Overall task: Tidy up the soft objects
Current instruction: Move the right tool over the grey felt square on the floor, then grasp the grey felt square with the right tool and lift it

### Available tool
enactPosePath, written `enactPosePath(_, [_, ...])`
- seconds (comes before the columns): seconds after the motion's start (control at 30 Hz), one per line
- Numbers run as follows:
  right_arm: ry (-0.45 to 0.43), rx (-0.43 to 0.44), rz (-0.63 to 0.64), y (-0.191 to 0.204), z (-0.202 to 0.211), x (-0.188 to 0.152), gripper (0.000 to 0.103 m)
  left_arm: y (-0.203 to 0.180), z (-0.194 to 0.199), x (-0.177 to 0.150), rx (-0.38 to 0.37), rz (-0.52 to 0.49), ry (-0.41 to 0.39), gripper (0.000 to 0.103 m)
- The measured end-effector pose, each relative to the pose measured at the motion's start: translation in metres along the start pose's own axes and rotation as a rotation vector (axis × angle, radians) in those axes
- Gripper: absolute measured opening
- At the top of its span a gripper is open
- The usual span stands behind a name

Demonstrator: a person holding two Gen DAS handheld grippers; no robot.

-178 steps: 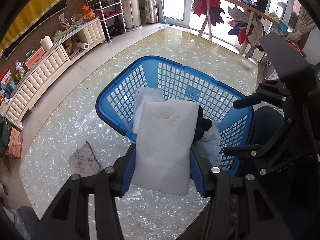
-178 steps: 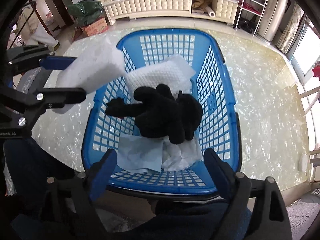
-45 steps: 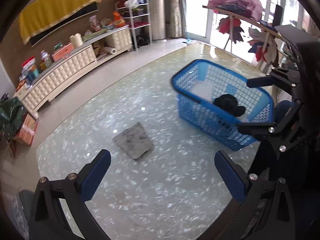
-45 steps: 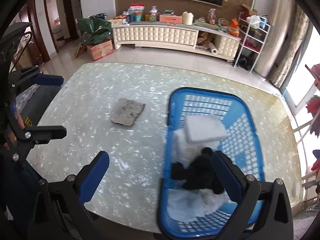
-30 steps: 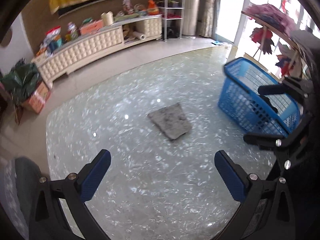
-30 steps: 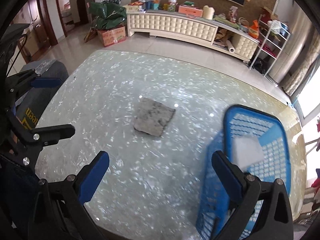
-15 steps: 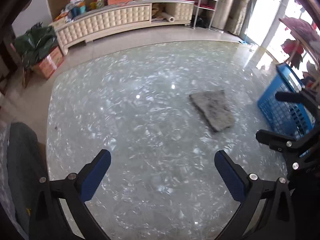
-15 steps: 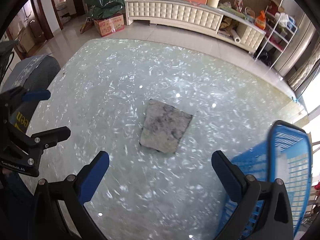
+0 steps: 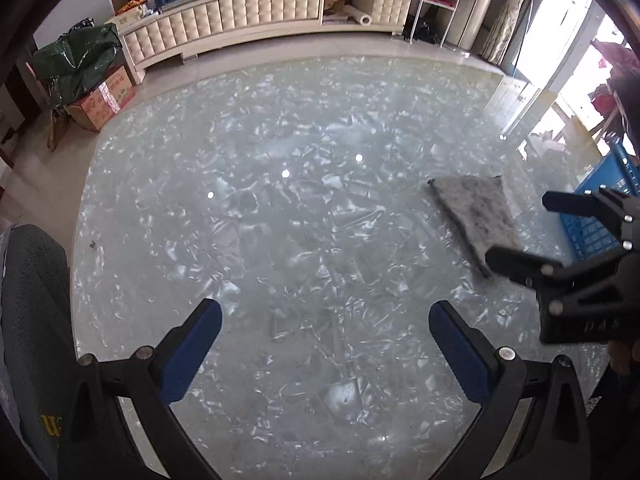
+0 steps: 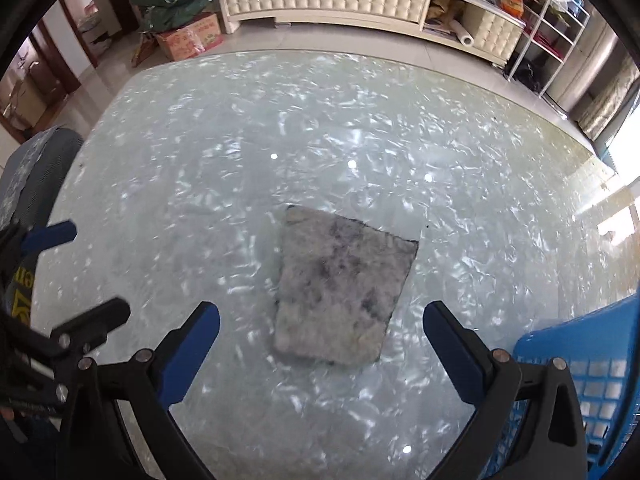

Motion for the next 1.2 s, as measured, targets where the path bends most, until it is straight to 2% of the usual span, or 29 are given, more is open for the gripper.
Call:
enactPosePath(0.13, [0.023,-0.004,-0.027,-0.008,-0.012,-0.004,0.102,0.001,-0.011,0.0,0.013,0.002,0.005,0.103])
enactPosePath(0.23, [0.05,0.011,-0.045,-0.011,-0.023,-0.008,0.092,-0.002,-0.016,0.0,0.019,0.005,0.017,0.103])
enactPosePath(0.37, [0.068,0.017,-0.053,-0.013,-0.033,-0.013,0.09,-0.008,-0.015,0.002,0.021,0.002,0.009,0.103])
enactPosePath(0.47, [0.067,0.015,-0.042,-0.011,-0.036,-0.013,0.088,-0.014,-0.011,0.004,0.004,0.0,0.001,0.103])
enactPosePath(0.67, [0.037,0.01,-0.01,-0.004,-0.033,-0.007,0.077,-0.015,-0.013,0.002,0.044,-0.008,-0.007,0.103])
enactPosePath(0.77, [0.027,0.017,0.012,0.002,-0.03,-0.004,0.068,-0.014,-0.01,0.003,0.037,0.009,-0.011,0.103])
enactPosePath(0.87, [0.012,0.027,0.038,0.011,-0.018,-0.006,0.041,-0.013,-0.009,0.004,0.026,0.006,-0.012,0.103])
enactPosePath(0.97, [0.003,0.039,0.042,0.02,-0.014,-0.003,0.023,-0.013,-0.007,0.004,0.031,-0.008,-0.006,0.103])
enactPosePath(1.07, [-0.01,0.066,0.033,0.023,-0.011,-0.005,0.019,-0.017,0.003,0.006,0.02,-0.018,-0.022,0.103])
enactPosePath(1.2, [-0.062,0.035,0.078,0.03,0.018,-0.009,0.018,-0.017,0.015,0.008,-0.003,-0.012,-0.035,0.103])
Point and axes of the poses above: each gripper's, at about its wrist camera, not at the fingertips, and z roughly against the way its jaws point, y to its left, x to its top, the point moved 6 cm from there along -z, roughly the way its jaws point, and after that the axes turned 14 degrees about z, right-handed, at the moved point
